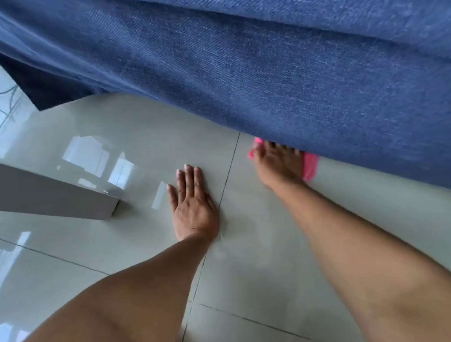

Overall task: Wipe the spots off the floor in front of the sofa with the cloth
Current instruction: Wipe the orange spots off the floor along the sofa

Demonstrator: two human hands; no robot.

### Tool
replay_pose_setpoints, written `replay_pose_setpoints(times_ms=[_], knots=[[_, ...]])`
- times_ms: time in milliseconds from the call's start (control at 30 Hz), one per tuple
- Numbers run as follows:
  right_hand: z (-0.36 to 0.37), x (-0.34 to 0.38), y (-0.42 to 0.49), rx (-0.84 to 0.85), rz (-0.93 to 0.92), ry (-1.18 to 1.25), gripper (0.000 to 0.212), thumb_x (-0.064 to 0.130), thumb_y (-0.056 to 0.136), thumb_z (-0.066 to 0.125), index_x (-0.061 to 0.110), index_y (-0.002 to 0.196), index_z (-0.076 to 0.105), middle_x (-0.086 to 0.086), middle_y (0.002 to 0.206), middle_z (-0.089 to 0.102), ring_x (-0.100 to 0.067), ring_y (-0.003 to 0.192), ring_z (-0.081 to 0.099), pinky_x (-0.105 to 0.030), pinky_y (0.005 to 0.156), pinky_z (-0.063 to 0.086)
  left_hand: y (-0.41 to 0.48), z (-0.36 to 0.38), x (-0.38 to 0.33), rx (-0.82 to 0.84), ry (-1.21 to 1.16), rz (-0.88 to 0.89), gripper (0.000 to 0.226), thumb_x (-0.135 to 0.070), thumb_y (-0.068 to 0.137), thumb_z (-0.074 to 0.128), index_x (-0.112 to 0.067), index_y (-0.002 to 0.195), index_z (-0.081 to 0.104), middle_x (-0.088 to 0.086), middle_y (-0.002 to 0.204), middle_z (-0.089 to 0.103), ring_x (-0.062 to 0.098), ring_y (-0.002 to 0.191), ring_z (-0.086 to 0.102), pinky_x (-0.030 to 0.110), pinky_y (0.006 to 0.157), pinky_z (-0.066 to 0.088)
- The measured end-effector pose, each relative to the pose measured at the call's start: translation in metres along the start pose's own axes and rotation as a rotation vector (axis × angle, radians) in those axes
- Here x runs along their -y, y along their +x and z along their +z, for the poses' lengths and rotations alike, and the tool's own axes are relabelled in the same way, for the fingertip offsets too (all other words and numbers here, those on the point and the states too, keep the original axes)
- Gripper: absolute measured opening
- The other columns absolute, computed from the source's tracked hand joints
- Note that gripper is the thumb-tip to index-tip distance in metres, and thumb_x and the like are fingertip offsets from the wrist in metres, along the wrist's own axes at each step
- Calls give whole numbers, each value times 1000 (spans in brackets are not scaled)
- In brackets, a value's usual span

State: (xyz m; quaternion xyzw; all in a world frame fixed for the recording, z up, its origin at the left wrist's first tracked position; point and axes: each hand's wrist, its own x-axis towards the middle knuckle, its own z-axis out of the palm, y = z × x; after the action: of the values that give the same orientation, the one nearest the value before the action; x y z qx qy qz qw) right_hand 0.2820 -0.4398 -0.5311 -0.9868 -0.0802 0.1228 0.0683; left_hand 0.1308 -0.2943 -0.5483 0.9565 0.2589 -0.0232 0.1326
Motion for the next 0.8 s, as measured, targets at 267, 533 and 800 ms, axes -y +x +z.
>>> replay_pose_setpoints(times_ms=[267,533,800], knots=[[34,-61,-187,81,-645,-85,63,48,94,40,32,152,23,-1,162,19,-22,149,18,-46,120,13,-2,-9,-10,16,-39,-17,61,-17,96,29,-17,155,14,3,164,4,21,151,-3,44,121,-7],[-10,-188,-92,-34,260,-86,69,53,90,14,26,152,25,-8,160,27,-27,147,21,-46,121,8,-13,20,-106,111,-32,279,61,-24,97,24,-16,156,10,5,164,0,25,151,-6,46,121,-8],[8,-68,-73,0,-209,-59,65,52,92,16,31,153,22,-3,163,19,-23,150,15,-48,120,11,-11,29,-107,83,-3,277,60,-32,98,18,-16,156,13,4,164,4,24,151,-3,45,121,-6]])
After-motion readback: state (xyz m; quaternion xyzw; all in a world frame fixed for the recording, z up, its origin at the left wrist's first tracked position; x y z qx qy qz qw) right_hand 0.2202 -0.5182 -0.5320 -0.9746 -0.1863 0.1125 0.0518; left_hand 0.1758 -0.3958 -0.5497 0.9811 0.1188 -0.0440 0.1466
